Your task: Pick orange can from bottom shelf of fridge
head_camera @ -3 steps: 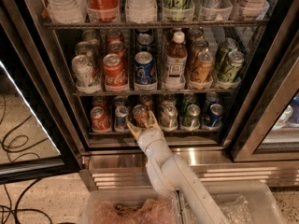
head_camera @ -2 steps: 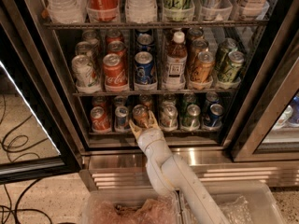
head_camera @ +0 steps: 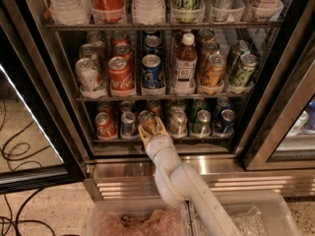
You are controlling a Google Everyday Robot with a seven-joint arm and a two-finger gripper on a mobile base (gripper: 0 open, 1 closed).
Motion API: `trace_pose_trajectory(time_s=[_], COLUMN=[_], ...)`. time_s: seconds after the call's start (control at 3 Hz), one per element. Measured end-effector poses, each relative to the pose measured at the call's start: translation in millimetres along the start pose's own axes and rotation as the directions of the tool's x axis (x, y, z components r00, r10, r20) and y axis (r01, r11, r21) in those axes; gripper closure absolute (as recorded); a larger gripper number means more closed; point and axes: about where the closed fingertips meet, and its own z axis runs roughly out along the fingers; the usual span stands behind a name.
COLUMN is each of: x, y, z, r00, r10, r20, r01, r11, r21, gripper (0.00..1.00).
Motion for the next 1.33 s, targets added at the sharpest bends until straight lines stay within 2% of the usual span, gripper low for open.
trace_pose_trajectory(time_s=[0.33,0.67,1.0,1.33], x=[7.3,7.3,7.3,7.4], y=[0.7,0.7,0.7,0.8], z=[-16.5,-16.5,-16.5,-16.5], r00=[1.000,1.000,1.000,1.000], r10=[0.019,0.019,0.019,0.019], r20=[0.007,0.007,0.007,0.007], r01=[-0.019,-0.019,-0.019,-0.019], r11=[0.9998,0.9998,0.9998,0.9998], r21=[0.001,0.001,0.001,0.001], gripper=[0.65,0.63,0.44,0.21])
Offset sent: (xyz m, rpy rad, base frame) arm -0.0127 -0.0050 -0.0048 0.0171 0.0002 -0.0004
